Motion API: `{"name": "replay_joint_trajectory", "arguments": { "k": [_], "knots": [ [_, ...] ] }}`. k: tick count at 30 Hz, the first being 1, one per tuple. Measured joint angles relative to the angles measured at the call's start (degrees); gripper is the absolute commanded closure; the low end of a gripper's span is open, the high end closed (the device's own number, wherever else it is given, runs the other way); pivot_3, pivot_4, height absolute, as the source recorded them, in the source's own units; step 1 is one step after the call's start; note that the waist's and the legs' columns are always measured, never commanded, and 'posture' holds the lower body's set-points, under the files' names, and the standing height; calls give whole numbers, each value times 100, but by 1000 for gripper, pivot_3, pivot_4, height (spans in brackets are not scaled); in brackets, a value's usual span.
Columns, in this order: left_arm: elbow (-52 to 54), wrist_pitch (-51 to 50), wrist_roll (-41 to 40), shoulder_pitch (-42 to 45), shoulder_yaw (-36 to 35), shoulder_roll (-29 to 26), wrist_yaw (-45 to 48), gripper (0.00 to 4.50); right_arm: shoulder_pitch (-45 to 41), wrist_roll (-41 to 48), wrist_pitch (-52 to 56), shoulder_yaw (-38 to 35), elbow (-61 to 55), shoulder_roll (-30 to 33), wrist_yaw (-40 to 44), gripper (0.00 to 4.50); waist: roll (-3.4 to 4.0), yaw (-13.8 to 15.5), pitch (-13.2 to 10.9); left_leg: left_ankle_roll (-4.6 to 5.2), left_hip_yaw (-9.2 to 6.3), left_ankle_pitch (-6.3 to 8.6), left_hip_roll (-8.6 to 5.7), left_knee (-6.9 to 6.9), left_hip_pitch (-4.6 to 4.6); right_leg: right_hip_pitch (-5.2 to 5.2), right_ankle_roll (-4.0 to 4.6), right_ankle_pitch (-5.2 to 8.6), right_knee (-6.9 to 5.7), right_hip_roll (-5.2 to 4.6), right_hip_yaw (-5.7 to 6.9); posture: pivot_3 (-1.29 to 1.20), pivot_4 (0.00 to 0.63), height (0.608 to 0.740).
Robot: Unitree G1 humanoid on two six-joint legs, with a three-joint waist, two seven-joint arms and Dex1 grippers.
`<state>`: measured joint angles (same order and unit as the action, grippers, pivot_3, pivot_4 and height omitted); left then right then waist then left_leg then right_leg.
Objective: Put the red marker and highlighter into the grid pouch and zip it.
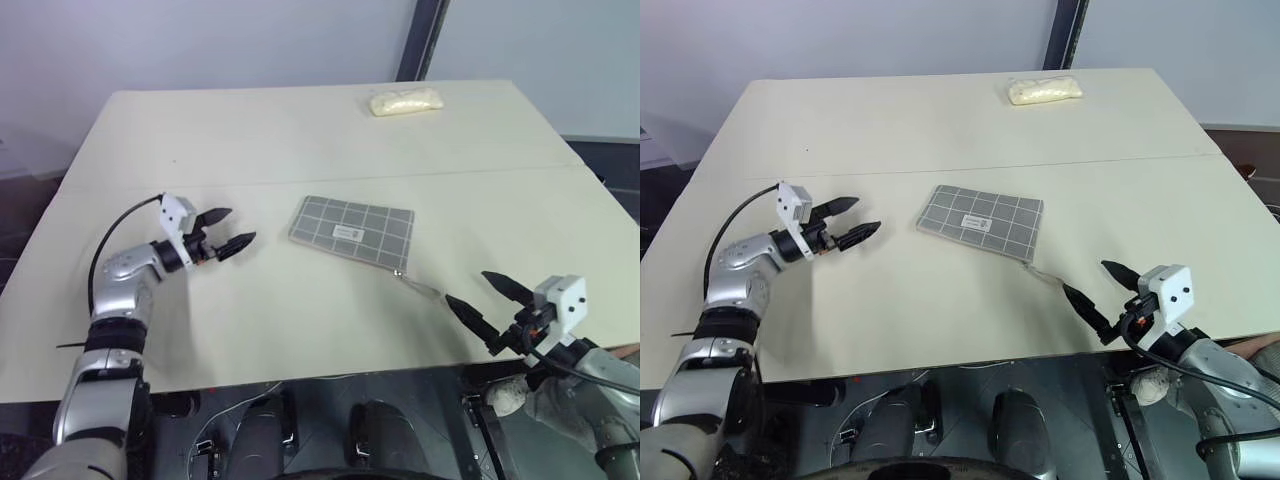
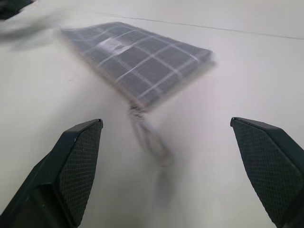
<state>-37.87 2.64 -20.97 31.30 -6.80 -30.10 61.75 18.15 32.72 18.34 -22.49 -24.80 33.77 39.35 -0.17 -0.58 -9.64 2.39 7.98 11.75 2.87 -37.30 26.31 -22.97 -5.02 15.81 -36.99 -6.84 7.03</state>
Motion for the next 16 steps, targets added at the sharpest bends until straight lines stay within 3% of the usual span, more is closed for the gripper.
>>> {"name": "replay_joint_trajectory", "arguments": {
  "k": [16],
  "knots": [
    [189, -293, -79, -44, -368, -329, -10, 0, -73, -193, -243, -602, 520, 343, 444, 27, 0, 111, 0, 0, 4, -1, -1, 11, 13, -23, 2, -1, 3, 1, -8, 0, 150, 740]
  ]
}}
